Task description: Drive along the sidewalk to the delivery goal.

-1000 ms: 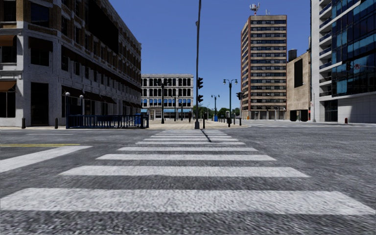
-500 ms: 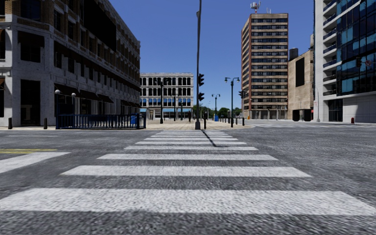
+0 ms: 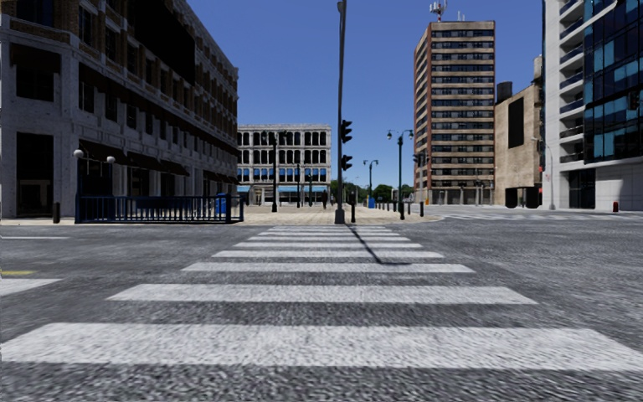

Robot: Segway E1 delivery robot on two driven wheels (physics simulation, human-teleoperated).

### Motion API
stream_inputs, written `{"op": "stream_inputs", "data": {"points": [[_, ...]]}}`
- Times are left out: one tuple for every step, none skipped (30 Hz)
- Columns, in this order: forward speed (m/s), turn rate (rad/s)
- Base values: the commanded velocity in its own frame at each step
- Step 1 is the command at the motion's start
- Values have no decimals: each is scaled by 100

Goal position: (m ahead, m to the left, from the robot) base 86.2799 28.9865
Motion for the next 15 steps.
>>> {"op": "stream_inputs", "data": {"points": [[200,0],[200,0],[200,0],[200,0],[200,0],[200,0],[200,0],[200,0],[200,0],[200,0],[200,0],[200,0],[200,0],[200,0],[200,0]]}}
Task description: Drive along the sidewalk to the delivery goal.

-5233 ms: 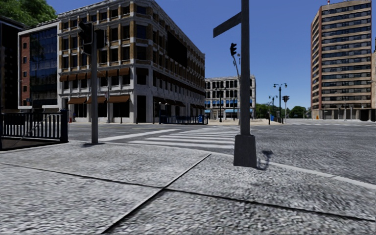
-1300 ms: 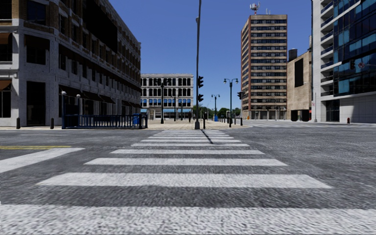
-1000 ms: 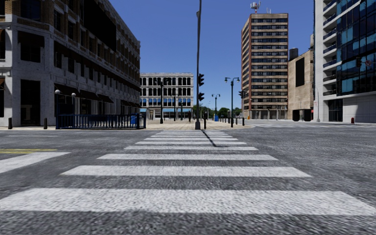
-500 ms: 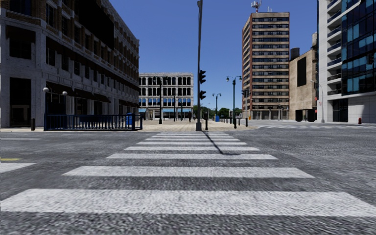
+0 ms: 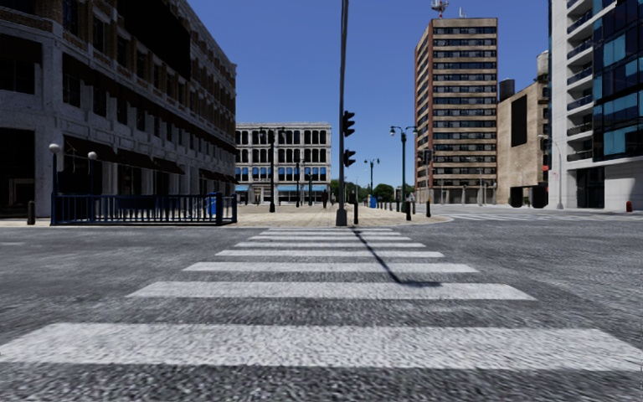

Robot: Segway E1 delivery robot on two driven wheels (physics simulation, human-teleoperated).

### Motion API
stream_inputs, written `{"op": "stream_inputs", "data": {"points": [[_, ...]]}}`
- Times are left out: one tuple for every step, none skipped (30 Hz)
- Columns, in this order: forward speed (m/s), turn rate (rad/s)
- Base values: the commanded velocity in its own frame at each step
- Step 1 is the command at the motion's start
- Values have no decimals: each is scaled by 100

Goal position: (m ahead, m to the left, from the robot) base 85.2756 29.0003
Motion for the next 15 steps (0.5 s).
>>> {"op": "stream_inputs", "data": {"points": [[200,0],[200,0],[200,0],[200,0],[200,0],[200,0],[200,0],[200,0],[200,0],[200,0],[200,0],[200,0],[200,0],[200,0],[200,0]]}}
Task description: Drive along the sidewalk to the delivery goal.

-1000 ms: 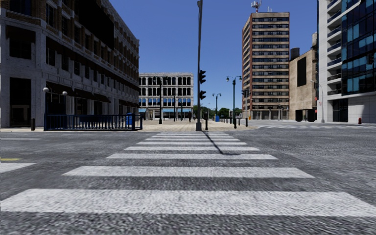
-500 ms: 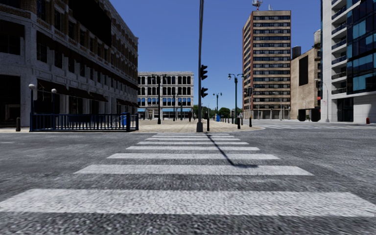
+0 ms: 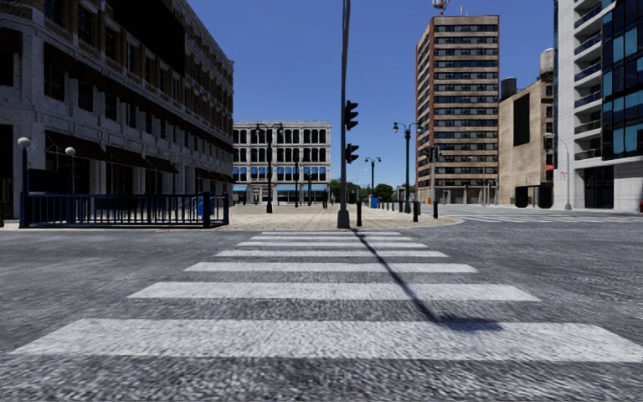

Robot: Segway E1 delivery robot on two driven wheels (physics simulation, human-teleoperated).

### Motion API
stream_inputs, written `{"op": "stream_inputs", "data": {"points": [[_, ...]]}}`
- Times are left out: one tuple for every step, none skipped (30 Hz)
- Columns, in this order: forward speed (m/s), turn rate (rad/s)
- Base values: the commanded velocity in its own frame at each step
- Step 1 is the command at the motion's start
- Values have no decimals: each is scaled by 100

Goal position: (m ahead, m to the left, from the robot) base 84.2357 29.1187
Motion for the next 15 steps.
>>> {"op": "stream_inputs", "data": {"points": [[200,0],[200,0],[200,0],[200,0],[200,0],[200,0],[200,0],[200,0],[200,0],[200,0],[200,0],[200,0],[200,0],[200,0],[200,0]]}}
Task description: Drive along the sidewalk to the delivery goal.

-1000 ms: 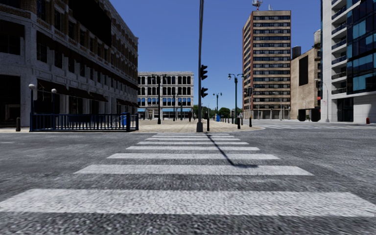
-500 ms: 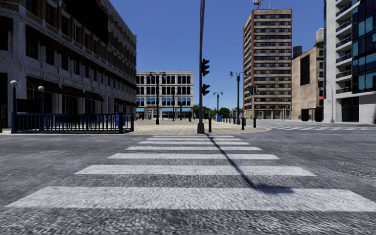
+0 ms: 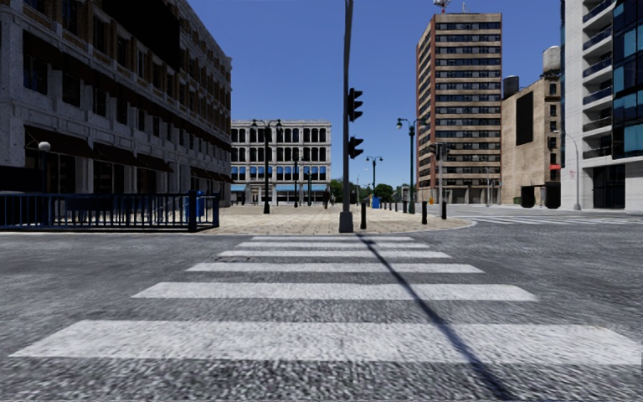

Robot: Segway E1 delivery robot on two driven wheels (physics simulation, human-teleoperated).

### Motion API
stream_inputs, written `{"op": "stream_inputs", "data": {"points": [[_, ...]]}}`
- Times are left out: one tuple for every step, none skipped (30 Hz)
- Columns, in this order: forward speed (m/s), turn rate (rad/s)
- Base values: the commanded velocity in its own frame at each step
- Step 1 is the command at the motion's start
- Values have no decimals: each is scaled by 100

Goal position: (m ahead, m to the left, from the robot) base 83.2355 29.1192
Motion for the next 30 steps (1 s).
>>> {"op": "stream_inputs", "data": {"points": [[200,0],[200,0],[200,0],[200,0],[200,0],[200,0],[200,0],[200,0],[200,0],[200,0],[200,0],[200,0],[200,0],[200,0],[200,0],[200,0],[200,0],[200,0],[200,0],[200,0],[200,0],[200,0],[200,0],[200,0],[200,0],[200,0],[200,0],[200,0],[200,0],[200,0]]}}
